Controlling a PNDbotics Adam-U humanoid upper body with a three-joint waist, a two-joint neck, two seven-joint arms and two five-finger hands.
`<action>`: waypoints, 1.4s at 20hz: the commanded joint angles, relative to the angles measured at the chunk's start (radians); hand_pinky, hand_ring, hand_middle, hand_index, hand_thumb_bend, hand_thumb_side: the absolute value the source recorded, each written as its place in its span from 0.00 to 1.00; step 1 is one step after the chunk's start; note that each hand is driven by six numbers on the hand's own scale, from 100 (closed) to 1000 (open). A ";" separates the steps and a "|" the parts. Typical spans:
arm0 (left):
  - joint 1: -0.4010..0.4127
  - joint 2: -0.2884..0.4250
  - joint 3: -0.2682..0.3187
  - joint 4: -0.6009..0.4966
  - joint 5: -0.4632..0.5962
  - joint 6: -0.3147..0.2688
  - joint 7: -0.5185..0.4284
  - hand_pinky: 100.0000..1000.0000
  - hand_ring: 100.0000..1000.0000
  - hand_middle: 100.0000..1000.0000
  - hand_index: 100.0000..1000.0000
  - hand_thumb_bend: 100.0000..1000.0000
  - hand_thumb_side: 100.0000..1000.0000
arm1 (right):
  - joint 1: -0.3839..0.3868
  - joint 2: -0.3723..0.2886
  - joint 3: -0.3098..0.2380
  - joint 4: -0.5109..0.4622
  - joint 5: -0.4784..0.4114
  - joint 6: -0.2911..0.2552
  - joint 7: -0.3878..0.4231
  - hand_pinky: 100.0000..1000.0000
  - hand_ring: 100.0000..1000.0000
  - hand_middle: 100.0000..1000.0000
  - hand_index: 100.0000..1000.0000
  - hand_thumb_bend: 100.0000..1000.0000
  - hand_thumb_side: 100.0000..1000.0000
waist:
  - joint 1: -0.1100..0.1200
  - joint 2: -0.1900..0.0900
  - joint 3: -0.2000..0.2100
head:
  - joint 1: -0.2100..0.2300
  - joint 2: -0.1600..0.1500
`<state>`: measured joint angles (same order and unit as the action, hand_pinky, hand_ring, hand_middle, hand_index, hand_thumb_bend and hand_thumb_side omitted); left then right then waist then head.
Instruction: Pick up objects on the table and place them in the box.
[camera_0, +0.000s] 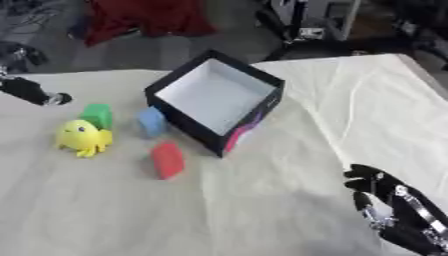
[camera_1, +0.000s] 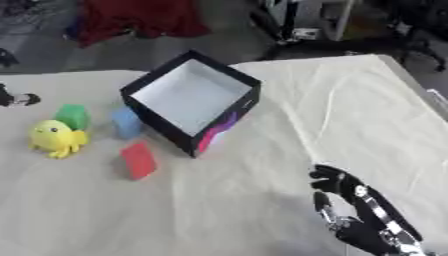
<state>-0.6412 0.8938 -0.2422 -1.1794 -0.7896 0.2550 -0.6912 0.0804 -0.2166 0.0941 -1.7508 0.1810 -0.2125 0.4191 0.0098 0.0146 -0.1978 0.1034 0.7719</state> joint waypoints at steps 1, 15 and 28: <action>-0.067 -0.002 -0.022 0.130 -0.103 -0.080 -0.081 0.84 0.75 0.76 0.86 0.44 0.28 | -0.003 -0.017 0.000 -0.009 0.001 -0.003 0.004 0.84 0.77 0.78 0.90 0.00 0.40 | 0.007 -0.026 0.002 | -0.008 -0.002; -0.167 -0.253 0.075 0.414 -0.258 -0.124 0.049 0.81 0.74 0.76 0.86 0.54 0.18 | 0.005 -0.004 0.001 -0.005 0.005 -0.002 0.000 0.84 0.77 0.78 0.90 0.00 0.39 | -0.009 -0.024 0.009 | -0.033 -0.002; -0.191 -0.136 0.062 0.298 -0.159 -0.111 -0.135 0.83 0.75 0.77 0.86 0.58 0.21 | 0.005 -0.008 -0.003 -0.005 0.006 -0.001 -0.003 0.84 0.77 0.78 0.90 0.00 0.40 | -0.003 -0.027 0.005 | -0.039 -0.002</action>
<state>-0.8083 0.6988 -0.1813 -0.8462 -0.9619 0.1422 -0.8088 0.0897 -0.2145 0.0956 -1.7469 0.1841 -0.2134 0.4192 0.0093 0.0137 -0.1917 0.0679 0.7719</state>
